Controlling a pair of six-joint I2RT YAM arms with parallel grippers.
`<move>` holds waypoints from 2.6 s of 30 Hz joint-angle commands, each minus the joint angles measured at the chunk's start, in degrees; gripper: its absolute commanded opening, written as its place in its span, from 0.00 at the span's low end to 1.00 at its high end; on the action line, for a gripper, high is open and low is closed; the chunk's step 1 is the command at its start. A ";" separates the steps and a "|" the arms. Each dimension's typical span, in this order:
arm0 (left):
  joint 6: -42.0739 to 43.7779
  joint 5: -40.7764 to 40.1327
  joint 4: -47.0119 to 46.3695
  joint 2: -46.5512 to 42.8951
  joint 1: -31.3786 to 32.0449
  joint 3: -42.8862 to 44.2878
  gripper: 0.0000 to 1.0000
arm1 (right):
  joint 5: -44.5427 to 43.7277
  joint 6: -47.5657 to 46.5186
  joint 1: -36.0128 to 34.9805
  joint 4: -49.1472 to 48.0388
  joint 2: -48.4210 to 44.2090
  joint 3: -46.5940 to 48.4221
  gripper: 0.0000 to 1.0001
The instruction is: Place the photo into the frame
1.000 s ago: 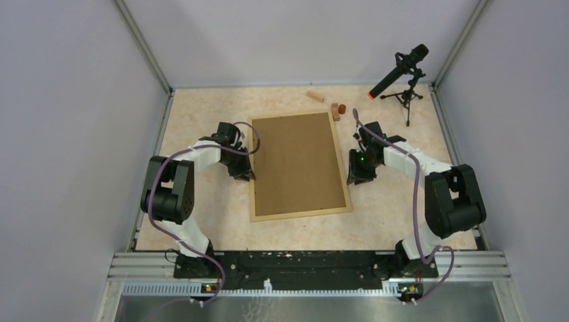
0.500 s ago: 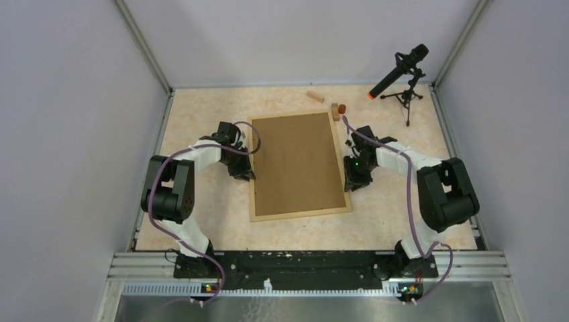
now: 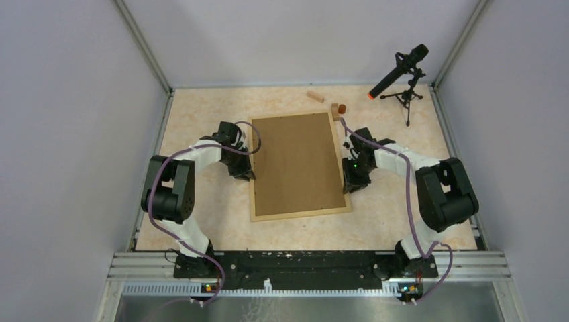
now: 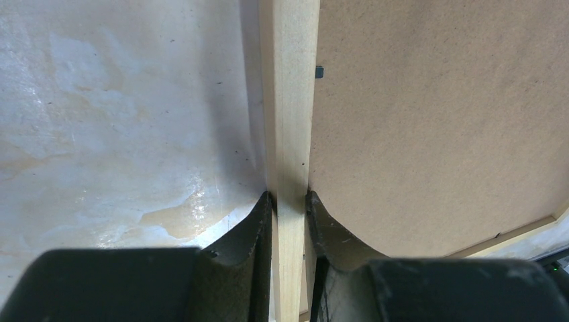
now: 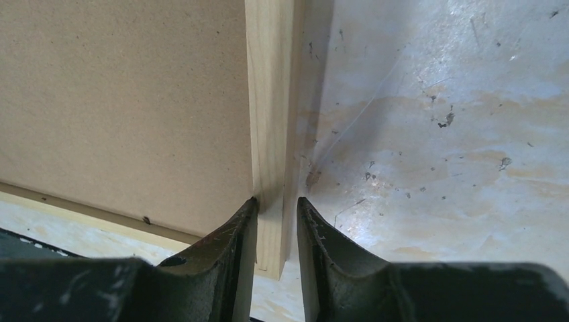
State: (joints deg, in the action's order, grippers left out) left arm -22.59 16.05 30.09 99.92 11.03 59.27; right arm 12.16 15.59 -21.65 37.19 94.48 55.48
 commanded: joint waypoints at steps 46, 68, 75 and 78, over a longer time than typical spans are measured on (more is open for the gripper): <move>4.20 -9.58 1.78 3.44 -0.08 -1.51 0.00 | 7.81 -0.10 7.34 -0.29 20.75 31.18 0.30; 4.31 -8.64 1.27 3.77 -0.04 -1.52 0.00 | 6.45 -2.57 6.79 2.19 22.55 28.73 0.28; 4.31 -8.66 1.29 3.70 0.00 -1.61 0.00 | 7.43 -2.74 7.90 1.77 22.48 27.93 0.28; 4.31 -8.51 1.24 3.68 -0.04 -1.66 0.00 | 7.78 -2.92 8.02 1.78 22.81 27.85 0.28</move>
State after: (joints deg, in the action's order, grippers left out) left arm -20.82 14.04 30.63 99.92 11.16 59.92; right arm 20.69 14.46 -13.98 37.69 117.60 84.75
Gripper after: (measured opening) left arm 0.234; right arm 0.276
